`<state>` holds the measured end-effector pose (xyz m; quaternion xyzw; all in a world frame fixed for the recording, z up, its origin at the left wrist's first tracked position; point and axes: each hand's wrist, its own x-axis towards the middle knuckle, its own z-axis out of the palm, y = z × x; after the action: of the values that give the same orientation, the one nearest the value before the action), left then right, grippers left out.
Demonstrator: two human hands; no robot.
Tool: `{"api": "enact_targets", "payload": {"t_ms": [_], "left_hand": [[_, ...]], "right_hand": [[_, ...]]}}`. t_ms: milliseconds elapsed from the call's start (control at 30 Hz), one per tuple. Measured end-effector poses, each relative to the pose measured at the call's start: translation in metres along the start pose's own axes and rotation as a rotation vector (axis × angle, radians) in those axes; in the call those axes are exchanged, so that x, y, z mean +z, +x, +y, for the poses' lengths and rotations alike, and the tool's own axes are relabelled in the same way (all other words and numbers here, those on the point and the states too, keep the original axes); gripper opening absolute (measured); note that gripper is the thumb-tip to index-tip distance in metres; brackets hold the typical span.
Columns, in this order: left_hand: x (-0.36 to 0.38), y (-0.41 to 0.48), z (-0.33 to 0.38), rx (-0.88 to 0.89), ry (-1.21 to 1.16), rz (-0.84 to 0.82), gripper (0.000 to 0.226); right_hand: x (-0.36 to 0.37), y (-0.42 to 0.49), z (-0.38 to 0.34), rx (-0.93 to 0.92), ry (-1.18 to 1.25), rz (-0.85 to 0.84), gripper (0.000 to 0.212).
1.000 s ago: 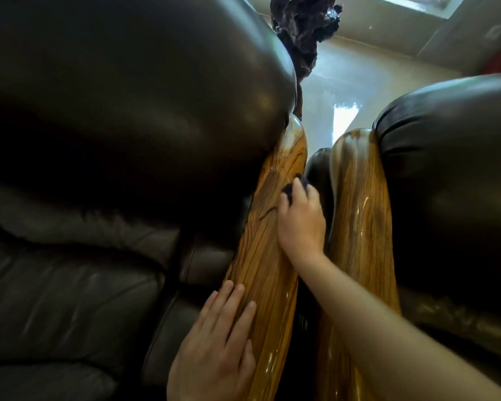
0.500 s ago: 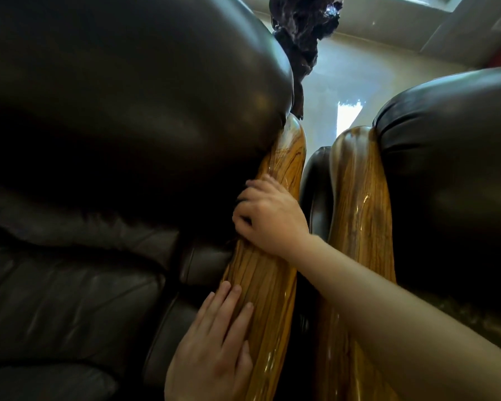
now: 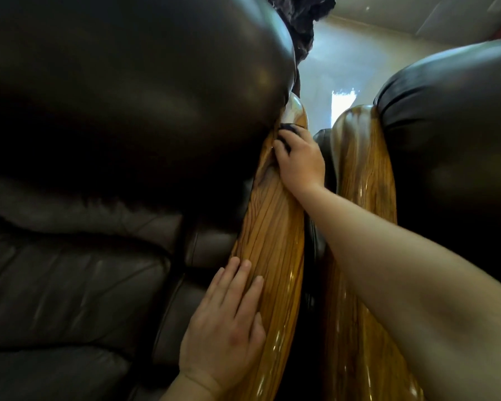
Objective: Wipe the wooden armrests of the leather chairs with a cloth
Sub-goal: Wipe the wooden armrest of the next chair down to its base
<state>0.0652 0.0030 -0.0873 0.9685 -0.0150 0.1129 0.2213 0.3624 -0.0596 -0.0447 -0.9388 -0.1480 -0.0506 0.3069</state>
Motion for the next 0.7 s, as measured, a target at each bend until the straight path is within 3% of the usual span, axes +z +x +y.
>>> {"api": "enact_targets", "payload": {"t_ms": [100,200,367,500,700], "left_hand": [[-0.001,-0.001,0.001,-0.008,-0.017,-0.009,0.05],[-0.003,0.0,0.001,-0.018,-0.035,-0.015,0.048],[-0.006,-0.002,-0.002,-0.032,-0.121,-0.037,0.049],[-0.012,-0.003,-0.006,-0.035,-0.131,-0.103,0.053],[-0.024,-0.078,-0.012,0.165,0.082,-0.226,0.065]], "right_hand": [[-0.003,0.011,-0.007,0.205,0.012,-0.022,0.038],[-0.007,-0.009,-0.015,0.257,-0.034,0.007,0.035],[-0.006,-0.093,-0.018,0.022,-0.128,0.072,0.031],[-0.009,-0.142,-0.023,-0.208,-0.312,0.011,0.034],[-0.022,-0.215,-0.03,-0.437,-0.397,-0.139,0.035]]}}
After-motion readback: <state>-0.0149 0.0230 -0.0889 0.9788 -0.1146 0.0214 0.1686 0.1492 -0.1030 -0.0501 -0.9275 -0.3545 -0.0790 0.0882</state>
